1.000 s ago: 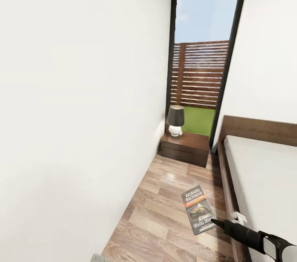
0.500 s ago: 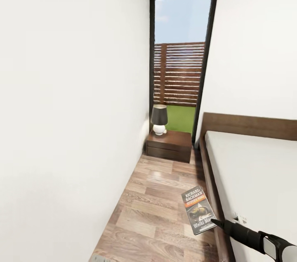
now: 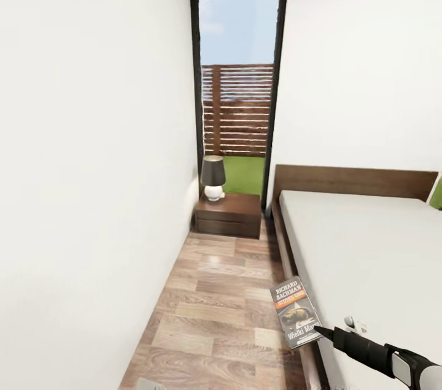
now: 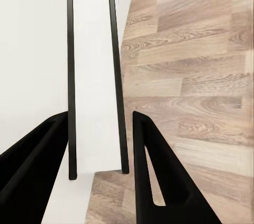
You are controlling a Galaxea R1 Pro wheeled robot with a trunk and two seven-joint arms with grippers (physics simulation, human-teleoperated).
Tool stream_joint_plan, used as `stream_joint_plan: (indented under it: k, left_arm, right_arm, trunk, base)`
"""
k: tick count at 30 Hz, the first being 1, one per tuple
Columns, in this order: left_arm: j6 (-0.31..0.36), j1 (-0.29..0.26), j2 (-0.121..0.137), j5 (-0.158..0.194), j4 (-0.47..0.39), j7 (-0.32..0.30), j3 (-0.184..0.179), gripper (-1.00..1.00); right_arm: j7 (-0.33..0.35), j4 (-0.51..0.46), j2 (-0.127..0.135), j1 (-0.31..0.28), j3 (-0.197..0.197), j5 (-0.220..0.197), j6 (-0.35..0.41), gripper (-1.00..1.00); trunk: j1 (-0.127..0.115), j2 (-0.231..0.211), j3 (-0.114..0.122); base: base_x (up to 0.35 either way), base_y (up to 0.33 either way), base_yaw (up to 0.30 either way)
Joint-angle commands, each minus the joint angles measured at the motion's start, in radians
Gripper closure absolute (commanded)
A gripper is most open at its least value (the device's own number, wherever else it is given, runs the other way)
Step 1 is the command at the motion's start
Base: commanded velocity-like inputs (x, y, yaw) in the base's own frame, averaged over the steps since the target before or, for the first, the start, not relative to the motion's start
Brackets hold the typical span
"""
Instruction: In the bedroom, move the book from the bed onto either nightstand, and place the two sandals side by side next to the bed.
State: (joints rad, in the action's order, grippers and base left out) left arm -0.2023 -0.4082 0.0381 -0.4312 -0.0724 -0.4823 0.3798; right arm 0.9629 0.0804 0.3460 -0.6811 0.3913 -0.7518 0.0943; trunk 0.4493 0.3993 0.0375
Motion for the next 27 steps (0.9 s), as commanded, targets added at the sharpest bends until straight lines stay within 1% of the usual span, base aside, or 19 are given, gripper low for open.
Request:
stream_joint_plan:
  k: [1,6,18,24,27]
  left_arm:
    - [-0.005,0.000,0.000,-0.011,0.000,-0.002,0.008,-1.00]
    - [-0.005,0.000,0.000,-0.011,0.000,-0.002,0.008,-1.00]
    - [-0.005,0.000,0.000,-0.011,0.000,-0.002,0.008,-1.00]
    - [-0.005,0.000,0.000,-0.011,0.000,-0.002,0.008,-1.00]
    - [-0.005,0.000,0.000,-0.010,0.000,-0.002,0.008,-1.00]
  right_arm:
    - [0.005,0.002,-0.001,-0.001,-0.002,-0.012,0.010,1.00]
    - [0.004,0.002,-0.001,-0.001,-0.002,-0.012,0.010,1.00]
    - [0.005,0.002,0.000,-0.001,-0.002,-0.012,0.010,1.00]
    - [0.005,0.002,-0.001,-0.001,-0.002,-0.012,0.010,1.00]
    - [0.005,0.002,-0.001,-0.001,-0.002,-0.012,0.010,1.00]
  trunk:
    - [0.001,0.001,0.000]
    - [0.001,0.001,0.000]
    - [0.001,0.001,0.000]
    - [0.001,0.001,0.000]
    - [0.001,0.001,0.000]
  base:
    - [0.184,0.000,-0.280]
    - [0.290,0.000,-0.155]
    - [0.326,0.000,-0.011]
    - [0.075,0.001,0.000]
    - [0.007,0.173,0.000]
